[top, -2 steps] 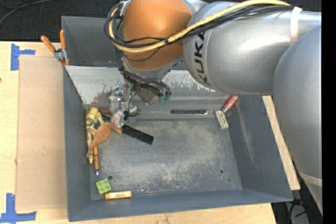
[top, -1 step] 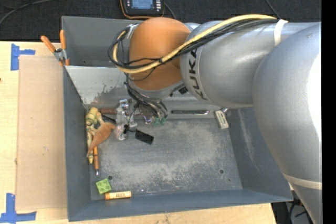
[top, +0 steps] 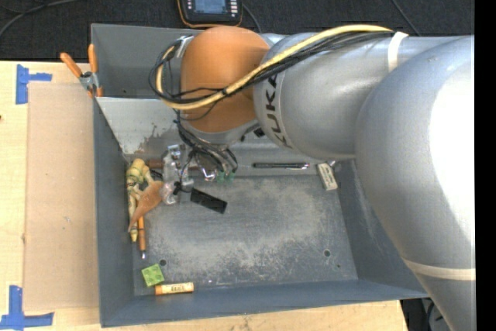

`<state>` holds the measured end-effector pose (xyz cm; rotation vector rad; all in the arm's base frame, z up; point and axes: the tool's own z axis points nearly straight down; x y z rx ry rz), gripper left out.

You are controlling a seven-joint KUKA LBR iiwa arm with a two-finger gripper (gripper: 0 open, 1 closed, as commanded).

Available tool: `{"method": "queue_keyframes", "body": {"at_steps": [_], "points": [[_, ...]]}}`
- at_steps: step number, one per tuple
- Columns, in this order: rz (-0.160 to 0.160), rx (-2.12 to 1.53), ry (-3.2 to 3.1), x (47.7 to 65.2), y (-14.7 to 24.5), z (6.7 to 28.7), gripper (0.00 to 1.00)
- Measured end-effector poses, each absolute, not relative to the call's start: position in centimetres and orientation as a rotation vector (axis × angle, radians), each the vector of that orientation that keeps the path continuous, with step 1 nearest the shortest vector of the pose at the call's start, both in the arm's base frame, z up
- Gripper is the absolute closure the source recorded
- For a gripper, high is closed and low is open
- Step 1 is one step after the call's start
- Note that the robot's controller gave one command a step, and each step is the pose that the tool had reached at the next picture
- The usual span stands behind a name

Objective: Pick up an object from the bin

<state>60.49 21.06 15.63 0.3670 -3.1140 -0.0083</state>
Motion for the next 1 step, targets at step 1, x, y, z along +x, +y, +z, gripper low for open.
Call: {"method": "queue_keyframes", "body": {"at_steps": [1], "points": [[-0.011, 0.652, -3.065, 60.32, 21.00, 15.42, 1.00]]}}
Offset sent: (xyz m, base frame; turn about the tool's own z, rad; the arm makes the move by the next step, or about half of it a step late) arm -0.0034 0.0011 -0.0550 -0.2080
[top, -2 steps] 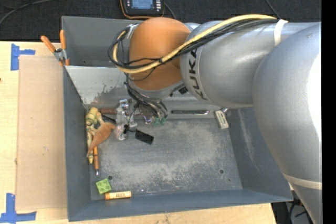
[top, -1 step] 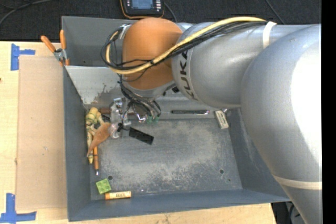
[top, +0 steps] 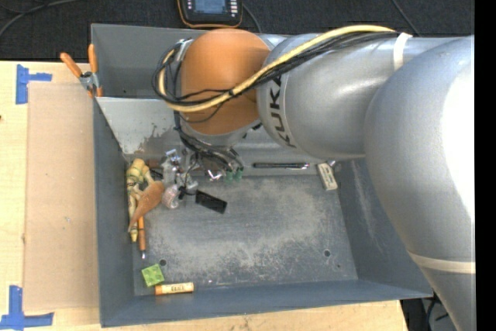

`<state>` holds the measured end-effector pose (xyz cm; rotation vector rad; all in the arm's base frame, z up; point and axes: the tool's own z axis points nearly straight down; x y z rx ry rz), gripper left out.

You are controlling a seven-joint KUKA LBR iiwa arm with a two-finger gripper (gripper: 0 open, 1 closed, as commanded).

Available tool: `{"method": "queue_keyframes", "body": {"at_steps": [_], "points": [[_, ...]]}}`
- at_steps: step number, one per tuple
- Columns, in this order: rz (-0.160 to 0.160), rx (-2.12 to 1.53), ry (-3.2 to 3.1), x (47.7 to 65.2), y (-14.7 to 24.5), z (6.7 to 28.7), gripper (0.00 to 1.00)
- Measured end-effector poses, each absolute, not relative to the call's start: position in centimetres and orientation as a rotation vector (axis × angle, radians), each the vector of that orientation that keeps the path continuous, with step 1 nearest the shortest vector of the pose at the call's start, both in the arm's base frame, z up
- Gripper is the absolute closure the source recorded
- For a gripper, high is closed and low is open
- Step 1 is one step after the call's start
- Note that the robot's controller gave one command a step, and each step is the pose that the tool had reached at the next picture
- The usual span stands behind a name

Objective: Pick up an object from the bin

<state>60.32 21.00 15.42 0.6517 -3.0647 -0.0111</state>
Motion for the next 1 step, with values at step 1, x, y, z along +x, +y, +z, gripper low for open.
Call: {"method": "queue_keyframes", "body": {"at_steps": [1], "points": [[-0.013, 0.668, -3.069, 60.44, 21.07, 13.56, 1.00]]}}
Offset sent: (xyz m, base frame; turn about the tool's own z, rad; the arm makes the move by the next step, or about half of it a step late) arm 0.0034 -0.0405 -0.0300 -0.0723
